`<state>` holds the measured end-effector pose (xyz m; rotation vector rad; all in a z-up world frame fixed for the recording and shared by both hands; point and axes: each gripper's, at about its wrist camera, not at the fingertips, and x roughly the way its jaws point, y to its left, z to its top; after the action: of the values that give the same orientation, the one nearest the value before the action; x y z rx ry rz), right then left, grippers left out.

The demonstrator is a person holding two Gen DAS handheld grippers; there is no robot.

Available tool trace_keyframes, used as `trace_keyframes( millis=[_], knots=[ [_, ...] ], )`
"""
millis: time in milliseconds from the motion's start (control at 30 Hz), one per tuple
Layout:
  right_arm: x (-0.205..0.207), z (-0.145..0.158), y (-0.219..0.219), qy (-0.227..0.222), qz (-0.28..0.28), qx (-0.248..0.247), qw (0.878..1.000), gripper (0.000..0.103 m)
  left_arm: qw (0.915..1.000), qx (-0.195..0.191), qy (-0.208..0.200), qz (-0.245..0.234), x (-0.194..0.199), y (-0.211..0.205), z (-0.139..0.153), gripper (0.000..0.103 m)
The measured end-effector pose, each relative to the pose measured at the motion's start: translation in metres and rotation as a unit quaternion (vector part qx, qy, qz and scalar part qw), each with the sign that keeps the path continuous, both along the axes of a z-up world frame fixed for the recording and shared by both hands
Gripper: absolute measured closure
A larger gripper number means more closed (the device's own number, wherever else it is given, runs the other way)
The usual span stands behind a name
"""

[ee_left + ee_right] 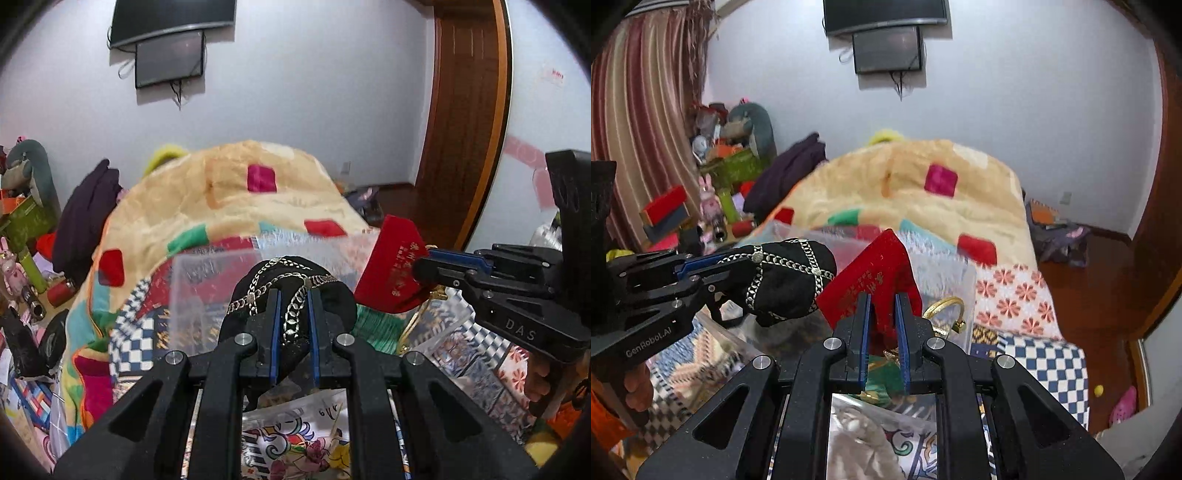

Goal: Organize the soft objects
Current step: 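Lower the red pouch into the box with the right gripper while the left drops the black bag in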

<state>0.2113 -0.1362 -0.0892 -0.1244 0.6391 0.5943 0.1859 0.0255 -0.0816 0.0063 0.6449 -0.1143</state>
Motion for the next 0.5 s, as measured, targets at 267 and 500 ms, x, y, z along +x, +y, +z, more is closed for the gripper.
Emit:
trace_keyframes(
  millis=[267, 500],
  knots=[
    [0.011, -0.021, 0.009, 0.045, 0.011, -0.027, 0.999, 0.091, 0.9994, 0.007, 0.031, -0.015, 0.013, -0.011, -0.022, 0.091],
    [0.005, -0.016, 0.010, 0.045, 0.017, -0.035, 0.998, 0.080, 0.9988, 0.002, 0.047, -0.014, 0.013, -0.013, -0.021, 0.086]
  ],
)
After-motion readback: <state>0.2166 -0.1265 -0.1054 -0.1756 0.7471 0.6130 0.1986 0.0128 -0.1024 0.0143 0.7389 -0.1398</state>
